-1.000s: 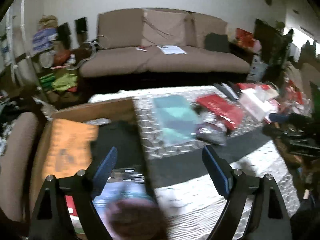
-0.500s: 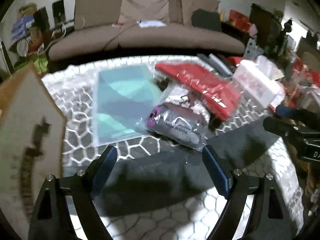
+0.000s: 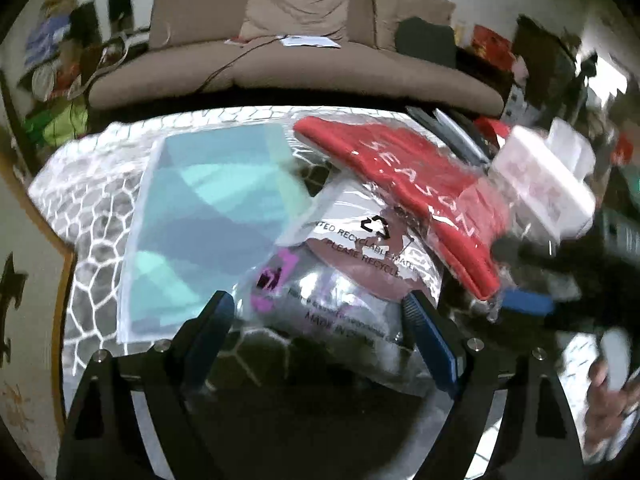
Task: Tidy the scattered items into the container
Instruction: 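Move the left tool to the clear bag of grey socks and grasp it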
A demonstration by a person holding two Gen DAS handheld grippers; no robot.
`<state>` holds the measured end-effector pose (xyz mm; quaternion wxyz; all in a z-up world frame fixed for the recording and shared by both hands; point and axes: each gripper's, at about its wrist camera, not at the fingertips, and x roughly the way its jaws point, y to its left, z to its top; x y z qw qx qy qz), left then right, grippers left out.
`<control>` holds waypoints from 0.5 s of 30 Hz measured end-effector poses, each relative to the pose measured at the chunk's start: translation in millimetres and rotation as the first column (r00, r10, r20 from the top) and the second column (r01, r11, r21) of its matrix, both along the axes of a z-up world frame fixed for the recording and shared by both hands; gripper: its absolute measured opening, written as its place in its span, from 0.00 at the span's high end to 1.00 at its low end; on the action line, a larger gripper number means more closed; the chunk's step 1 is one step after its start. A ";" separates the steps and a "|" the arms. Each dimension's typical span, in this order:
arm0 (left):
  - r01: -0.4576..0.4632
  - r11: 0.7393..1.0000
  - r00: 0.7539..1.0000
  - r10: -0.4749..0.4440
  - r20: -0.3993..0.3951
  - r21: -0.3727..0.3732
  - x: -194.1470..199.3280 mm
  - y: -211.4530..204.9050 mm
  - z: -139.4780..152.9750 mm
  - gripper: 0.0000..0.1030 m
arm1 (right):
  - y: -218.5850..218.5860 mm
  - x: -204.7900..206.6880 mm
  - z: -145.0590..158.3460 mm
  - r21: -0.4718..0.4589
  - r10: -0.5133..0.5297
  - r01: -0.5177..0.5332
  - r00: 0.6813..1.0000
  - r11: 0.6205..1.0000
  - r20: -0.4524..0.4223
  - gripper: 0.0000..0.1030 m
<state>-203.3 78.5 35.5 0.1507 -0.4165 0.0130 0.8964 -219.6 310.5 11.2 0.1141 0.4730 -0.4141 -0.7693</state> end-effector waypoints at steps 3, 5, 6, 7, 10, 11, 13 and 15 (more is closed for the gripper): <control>0.003 0.999 1.000 -0.003 0.004 0.041 -3.0 -1.7 -1.3 0.15 | 1.5 -5.6 -6.1 -0.115 -0.043 0.041 0.999 0.992 -0.014 0.24; 0.010 0.997 1.000 -0.011 0.010 0.077 -3.1 -3.5 -2.6 0.15 | 1.3 -9.4 -12.7 -0.184 -0.080 0.077 0.997 0.980 -0.010 0.26; 0.019 0.996 1.000 -0.019 0.006 0.092 -2.5 -4.0 -2.4 0.15 | 1.7 -10.4 -17.2 -0.210 -0.105 0.103 0.995 0.972 0.002 0.30; 0.029 0.994 1.000 -0.030 0.004 0.109 -1.4 -4.2 -2.2 0.14 | 2.8 -11.3 -24.7 -0.244 -0.129 0.132 0.991 0.961 0.028 0.41; 0.035 0.993 0.999 -0.036 0.011 0.112 -1.0 -1.0 -4.3 0.12 | 5.7 -14.2 -51.2 -0.343 -0.172 0.193 0.981 0.919 0.090 0.69; 0.036 0.994 0.999 -0.037 0.014 0.108 -1.0 0.5 -4.7 0.12 | 5.1 -13.8 -51.6 -0.337 -0.175 0.193 0.981 0.922 0.082 0.71; 0.037 0.994 0.999 -0.039 0.022 0.099 -1.6 3.4 -4.5 0.11 | 7.9 -11.5 -40.5 -0.271 -0.167 0.170 0.985 0.947 0.035 0.81; 0.030 0.996 0.999 -0.033 0.026 0.085 -2.4 4.6 -5.1 0.11 | 5.8 -7.5 -21.7 -0.176 -0.154 0.148 0.988 0.973 -0.022 0.85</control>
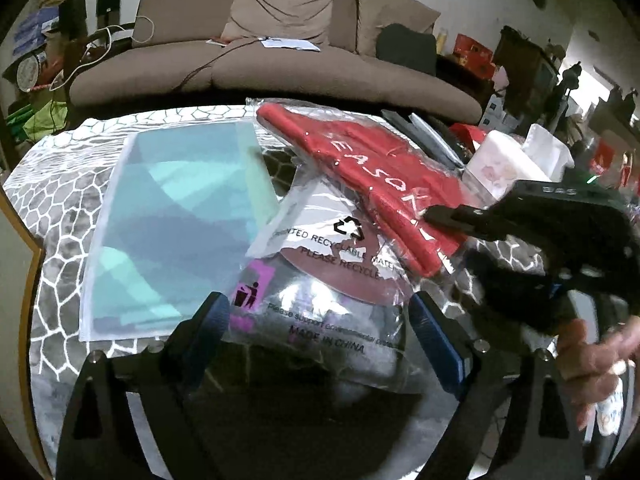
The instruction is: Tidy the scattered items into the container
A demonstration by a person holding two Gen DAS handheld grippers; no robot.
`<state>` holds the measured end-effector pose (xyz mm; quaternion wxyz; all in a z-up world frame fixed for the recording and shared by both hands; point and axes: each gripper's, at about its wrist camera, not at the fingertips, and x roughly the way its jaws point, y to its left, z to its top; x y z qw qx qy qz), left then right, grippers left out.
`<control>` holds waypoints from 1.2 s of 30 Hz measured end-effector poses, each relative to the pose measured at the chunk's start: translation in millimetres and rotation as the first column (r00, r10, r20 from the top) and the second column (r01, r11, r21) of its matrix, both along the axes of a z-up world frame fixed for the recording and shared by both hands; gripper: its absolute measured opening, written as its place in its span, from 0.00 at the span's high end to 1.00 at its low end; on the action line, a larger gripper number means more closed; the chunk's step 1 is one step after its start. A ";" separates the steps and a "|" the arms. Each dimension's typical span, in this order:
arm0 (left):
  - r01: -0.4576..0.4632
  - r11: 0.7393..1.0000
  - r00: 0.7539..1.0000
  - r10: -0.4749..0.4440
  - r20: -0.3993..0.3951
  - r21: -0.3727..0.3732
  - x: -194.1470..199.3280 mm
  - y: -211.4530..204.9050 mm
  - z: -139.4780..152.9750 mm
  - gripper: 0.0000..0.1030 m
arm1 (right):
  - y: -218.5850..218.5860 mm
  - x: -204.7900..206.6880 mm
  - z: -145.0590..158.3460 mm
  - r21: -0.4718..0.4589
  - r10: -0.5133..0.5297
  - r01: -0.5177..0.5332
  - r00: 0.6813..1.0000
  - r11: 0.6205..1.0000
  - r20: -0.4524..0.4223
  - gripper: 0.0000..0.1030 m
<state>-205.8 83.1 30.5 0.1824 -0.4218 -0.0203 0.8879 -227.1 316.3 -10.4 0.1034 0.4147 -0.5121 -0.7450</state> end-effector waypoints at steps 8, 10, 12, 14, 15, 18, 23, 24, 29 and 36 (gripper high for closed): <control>-0.030 0.984 0.999 0.026 -0.026 -0.173 5.6 36.9 -11.9 0.00 | 7.0 12.3 42.1 0.211 0.045 -0.040 0.999 0.977 -0.016 0.87; -0.032 0.972 0.999 0.020 -0.049 -0.235 7.6 48.0 -16.1 0.00 | 8.0 17.0 42.8 0.235 0.056 -0.053 0.998 0.971 -0.005 0.86; -0.030 0.976 0.999 0.020 -0.051 -0.216 7.6 46.7 -16.6 0.02 | 4.4 13.2 43.8 0.254 0.061 -0.059 0.998 0.965 0.001 0.85; -0.027 0.978 0.999 0.019 -0.044 -0.205 6.9 43.3 -15.1 0.06 | 2.0 11.5 43.9 0.275 0.064 -0.063 0.998 0.959 0.005 0.85; -0.024 0.979 0.999 0.016 -0.045 -0.204 7.7 42.3 -13.6 0.09 | 1.4 13.9 43.7 0.286 0.069 -0.067 0.998 0.956 0.002 0.84; -0.011 0.980 0.998 -0.001 -0.059 -0.197 13.1 39.9 -9.1 0.19 | -0.6 21.9 45.4 0.321 0.084 -0.082 0.996 0.943 0.010 0.80; 0.016 0.984 0.998 -0.026 -0.054 -0.180 34.9 37.4 -2.3 0.27 | -2.0 40.8 55.2 0.404 0.110 -0.109 0.994 0.908 0.021 0.74; 0.021 0.985 0.998 -0.030 -0.049 -0.173 40.4 35.7 -1.1 0.28 | -1.8 46.6 57.4 0.417 0.114 -0.113 0.993 0.902 0.024 0.73; 0.032 0.987 0.999 -0.036 -0.019 -0.161 80.5 21.2 2.8 0.28 | 1.5 89.1 67.0 0.438 0.126 -0.125 0.992 0.890 0.028 0.66; 0.009 0.990 1.000 -0.005 0.024 -0.144 155.8 -13.7 12.1 0.28 | -26.7 155.4 68.7 0.368 0.216 -0.219 0.975 0.904 0.051 0.37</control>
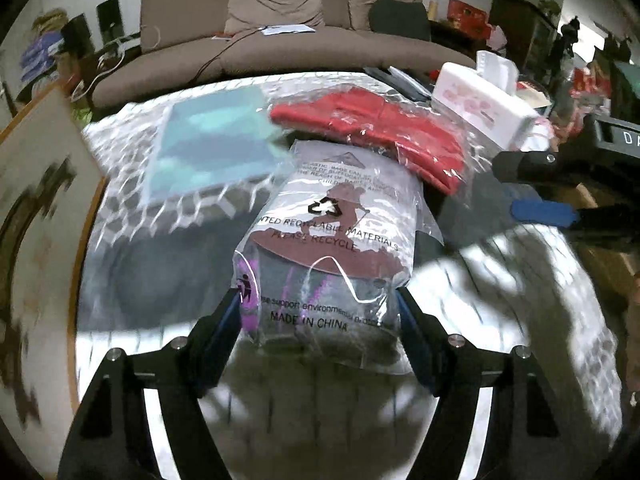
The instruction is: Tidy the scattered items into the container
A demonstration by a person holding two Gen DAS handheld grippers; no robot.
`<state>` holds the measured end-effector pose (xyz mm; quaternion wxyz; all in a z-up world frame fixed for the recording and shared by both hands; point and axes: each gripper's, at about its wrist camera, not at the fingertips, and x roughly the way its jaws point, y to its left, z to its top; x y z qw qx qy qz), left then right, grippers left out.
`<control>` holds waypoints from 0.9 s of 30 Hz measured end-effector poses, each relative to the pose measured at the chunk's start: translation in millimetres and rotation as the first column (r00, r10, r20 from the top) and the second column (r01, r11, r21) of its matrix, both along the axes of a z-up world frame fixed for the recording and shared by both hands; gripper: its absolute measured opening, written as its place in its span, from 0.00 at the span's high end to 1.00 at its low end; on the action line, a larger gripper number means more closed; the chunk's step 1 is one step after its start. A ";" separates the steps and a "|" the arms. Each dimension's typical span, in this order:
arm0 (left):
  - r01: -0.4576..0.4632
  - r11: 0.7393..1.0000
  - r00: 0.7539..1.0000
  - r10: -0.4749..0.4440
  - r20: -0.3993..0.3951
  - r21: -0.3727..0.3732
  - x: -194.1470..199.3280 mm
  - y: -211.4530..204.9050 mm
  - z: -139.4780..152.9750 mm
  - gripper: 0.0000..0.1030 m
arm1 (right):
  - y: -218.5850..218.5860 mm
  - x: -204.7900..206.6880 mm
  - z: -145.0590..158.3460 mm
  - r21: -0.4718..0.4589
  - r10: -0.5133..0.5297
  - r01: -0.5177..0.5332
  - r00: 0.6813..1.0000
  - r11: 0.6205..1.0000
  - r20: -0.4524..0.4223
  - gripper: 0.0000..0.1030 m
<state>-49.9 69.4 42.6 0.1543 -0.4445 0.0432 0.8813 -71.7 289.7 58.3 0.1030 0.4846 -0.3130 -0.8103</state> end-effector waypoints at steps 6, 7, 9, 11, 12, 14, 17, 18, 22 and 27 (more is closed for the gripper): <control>-0.031 1.000 0.999 0.031 0.033 -0.006 61.8 -32.6 2.2 0.28 | -44.9 39.1 -13.9 -0.045 0.075 -0.072 0.994 0.996 0.083 0.35; -0.032 0.999 0.999 0.033 0.039 -0.005 71.6 -37.7 2.5 0.28 | -51.2 44.5 -18.3 -0.067 0.079 -0.073 0.992 0.995 0.098 0.35; -0.040 0.999 0.998 0.039 0.049 0.008 86.6 -47.1 3.8 0.28 | -63.7 54.4 -25.4 -0.080 0.090 -0.081 0.989 0.993 0.119 0.35; -0.045 0.998 0.997 0.043 0.063 0.033 102.8 -57.8 5.9 0.28 | -74.5 63.1 -31.8 -0.083 0.099 -0.088 0.986 0.993 0.133 0.35; -0.047 0.998 0.997 0.044 0.065 0.044 110.5 -63.2 7.9 0.28 | -78.8 67.8 -34.1 -0.087 0.101 -0.089 0.985 0.992 0.140 0.35; -0.048 0.997 0.997 0.044 0.067 0.061 122.4 -71.2 11.4 0.28 | -84.6 75.6 -37.4 -0.106 0.100 -0.086 0.985 0.991 0.142 0.34; -0.041 0.997 0.998 0.037 0.049 0.072 139.0 -79.8 18.5 0.28 | -93.6 82.4 -42.6 -0.193 0.118 -0.088 0.981 0.977 0.153 0.33; -0.035 0.997 0.999 0.033 0.037 0.072 144.9 -82.0 22.2 0.28 | -98.1 85.2 -42.6 -0.211 0.120 -0.085 0.980 0.974 0.160 0.33; -0.044 0.995 0.999 0.042 0.022 0.091 156.3 -91.4 31.7 0.28 | -122.3 90.3 -32.8 -0.161 0.154 -0.128 0.975 0.979 0.161 0.49; -0.074 0.988 0.997 0.072 0.020 0.135 163.0 -114.6 37.8 0.28 | -146.8 97.2 -9.1 -0.033 0.198 -0.195 0.974 0.980 0.113 0.83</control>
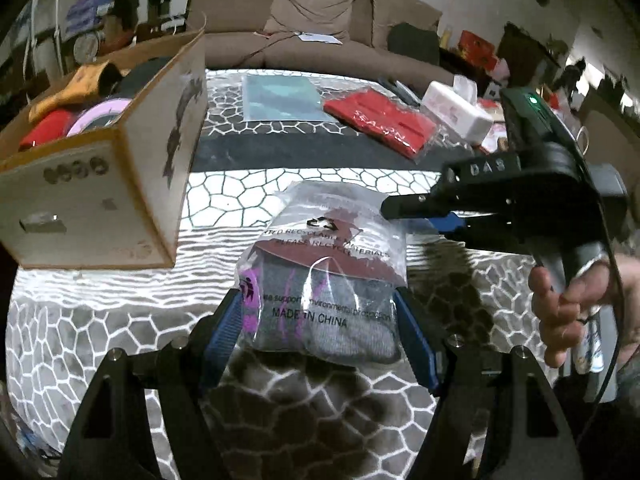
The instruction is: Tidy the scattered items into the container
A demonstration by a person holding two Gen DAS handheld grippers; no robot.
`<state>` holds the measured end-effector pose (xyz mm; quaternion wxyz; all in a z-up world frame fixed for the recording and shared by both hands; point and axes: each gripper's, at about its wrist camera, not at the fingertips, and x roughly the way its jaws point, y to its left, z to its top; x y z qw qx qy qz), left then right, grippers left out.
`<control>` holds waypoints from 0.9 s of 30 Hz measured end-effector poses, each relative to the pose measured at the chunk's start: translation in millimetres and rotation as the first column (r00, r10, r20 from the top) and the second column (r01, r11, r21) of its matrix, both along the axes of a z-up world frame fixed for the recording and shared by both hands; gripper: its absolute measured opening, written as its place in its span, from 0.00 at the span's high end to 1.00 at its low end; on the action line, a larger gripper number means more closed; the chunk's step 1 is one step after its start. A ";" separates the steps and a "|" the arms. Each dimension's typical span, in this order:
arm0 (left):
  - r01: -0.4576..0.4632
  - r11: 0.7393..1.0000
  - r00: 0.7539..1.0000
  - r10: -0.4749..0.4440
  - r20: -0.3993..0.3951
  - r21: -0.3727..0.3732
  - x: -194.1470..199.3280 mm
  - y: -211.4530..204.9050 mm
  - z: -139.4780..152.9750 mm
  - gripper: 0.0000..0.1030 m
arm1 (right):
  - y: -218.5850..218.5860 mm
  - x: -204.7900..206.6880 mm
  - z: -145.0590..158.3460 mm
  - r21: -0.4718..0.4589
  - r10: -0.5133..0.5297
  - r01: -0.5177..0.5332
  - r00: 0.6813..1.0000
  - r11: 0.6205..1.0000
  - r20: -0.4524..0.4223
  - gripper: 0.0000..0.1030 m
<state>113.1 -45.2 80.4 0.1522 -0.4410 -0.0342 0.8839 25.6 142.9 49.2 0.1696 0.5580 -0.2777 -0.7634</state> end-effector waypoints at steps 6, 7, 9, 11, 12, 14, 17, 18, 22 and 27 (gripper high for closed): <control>0.009 1.000 0.997 -0.008 -0.076 0.021 13.5 -12.4 30.0 0.29 | -22.3 7.1 35.7 0.041 0.040 -0.038 0.998 0.998 -0.058 0.84; 0.008 0.999 0.996 -0.004 -0.093 0.040 13.4 -16.9 40.6 0.29 | -24.1 7.0 45.4 0.040 0.040 -0.037 0.996 0.999 -0.075 0.84; 0.001 0.997 0.993 0.008 -0.119 0.075 10.9 -25.4 58.9 0.29 | -28.8 4.4 64.9 0.026 0.036 -0.033 0.993 0.999 -0.112 0.84; -0.001 0.994 0.986 0.019 -0.164 0.105 6.8 -36.0 81.9 0.31 | -35.8 -1.0 87.3 0.013 0.034 -0.033 0.987 0.999 -0.156 0.84; -0.001 0.993 0.983 0.023 -0.184 0.118 4.3 -41.0 92.0 0.34 | -40.5 -5.6 98.7 0.008 0.031 -0.030 0.984 1.000 -0.176 0.84; -0.004 0.991 0.973 0.036 -0.230 0.136 -6.5 -54.3 115.8 0.37 | -51.1 -19.0 119.0 -0.004 0.022 -0.024 0.978 1.000 -0.208 0.84; -0.034 0.991 0.959 0.070 -0.276 0.133 -33.5 -74.2 140.2 0.38 | -77.5 -51.7 144.7 -0.029 0.021 -0.028 0.970 0.999 -0.241 0.84; -0.051 0.991 0.954 0.086 -0.287 0.128 -44.5 -82.0 145.2 0.38 | -90.4 -65.7 152.4 -0.020 0.024 -0.030 0.966 0.999 -0.257 0.84; -0.087 0.989 0.954 0.116 -0.277 0.116 -103.9 -112.4 150.8 0.52 | -162.3 -126.9 172.1 -0.040 0.085 -0.101 0.952 0.994 -0.294 0.85; -0.201 0.979 0.959 0.205 -0.197 0.039 -160.7 -156.7 119.2 0.52 | -240.6 -191.5 153.6 0.036 0.184 -0.181 0.952 0.983 -0.244 0.85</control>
